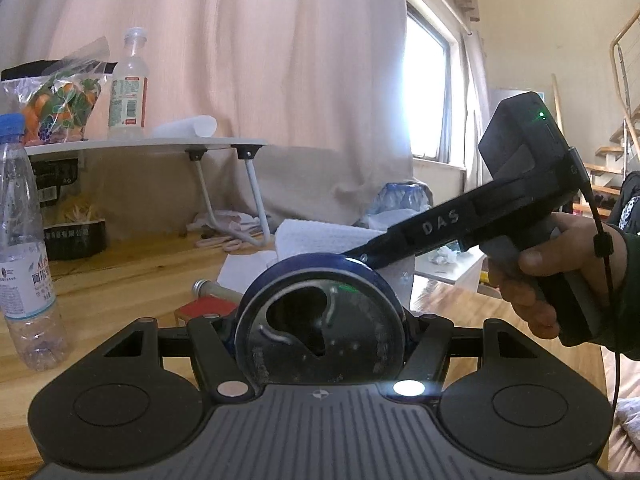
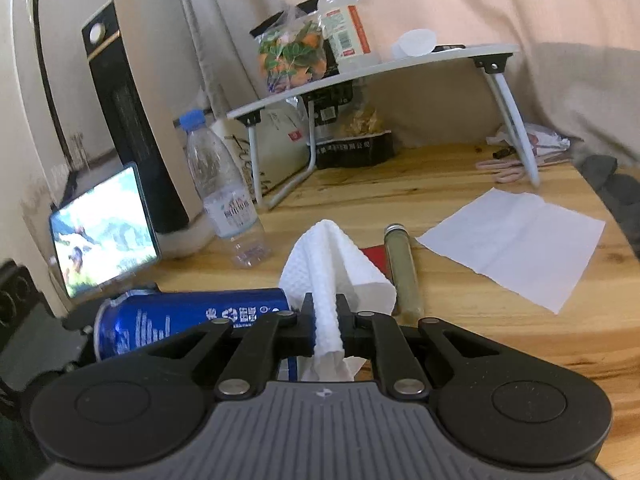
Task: Clean container
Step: 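Tilt the can in the left gripper while the right gripper wipes its bottom with the towel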
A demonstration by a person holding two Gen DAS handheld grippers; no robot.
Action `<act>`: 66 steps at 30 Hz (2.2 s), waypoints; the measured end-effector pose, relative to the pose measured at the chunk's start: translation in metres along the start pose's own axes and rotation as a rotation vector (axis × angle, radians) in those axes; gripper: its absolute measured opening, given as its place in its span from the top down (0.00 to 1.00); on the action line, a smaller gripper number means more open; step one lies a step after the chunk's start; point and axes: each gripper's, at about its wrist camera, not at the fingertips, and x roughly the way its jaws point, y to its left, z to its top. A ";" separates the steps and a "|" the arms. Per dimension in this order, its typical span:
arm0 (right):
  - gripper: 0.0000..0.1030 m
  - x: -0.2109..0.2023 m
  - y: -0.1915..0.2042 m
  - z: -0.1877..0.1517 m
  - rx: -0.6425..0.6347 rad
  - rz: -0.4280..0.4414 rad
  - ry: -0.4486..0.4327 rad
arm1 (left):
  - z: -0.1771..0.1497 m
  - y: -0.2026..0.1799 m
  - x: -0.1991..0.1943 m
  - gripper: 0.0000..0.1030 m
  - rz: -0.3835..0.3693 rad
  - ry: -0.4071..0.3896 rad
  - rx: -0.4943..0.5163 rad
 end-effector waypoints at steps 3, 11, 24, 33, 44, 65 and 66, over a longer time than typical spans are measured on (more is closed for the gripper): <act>0.87 -0.005 -0.008 0.001 0.044 0.034 -0.013 | 0.000 -0.002 0.003 0.35 0.006 0.011 0.009; 0.87 -0.009 -0.002 0.002 0.026 0.039 -0.014 | -0.001 0.000 0.003 0.34 0.008 0.012 0.003; 0.86 -0.022 0.013 0.014 -0.033 0.025 -0.071 | 0.000 0.001 0.005 0.36 0.086 0.014 0.002; 0.86 -0.020 0.076 0.019 -0.129 0.186 0.010 | -0.002 -0.009 0.003 0.36 0.116 -0.001 0.074; 0.86 0.000 0.068 0.028 -0.192 0.050 0.047 | 0.000 -0.014 -0.002 0.36 0.094 -0.038 0.109; 0.85 -0.011 0.101 0.008 -0.221 0.152 0.038 | -0.002 -0.007 0.001 0.36 0.097 -0.010 0.052; 0.85 -0.013 0.104 0.008 -0.232 0.151 0.036 | -0.002 -0.007 0.000 0.36 0.094 -0.012 0.049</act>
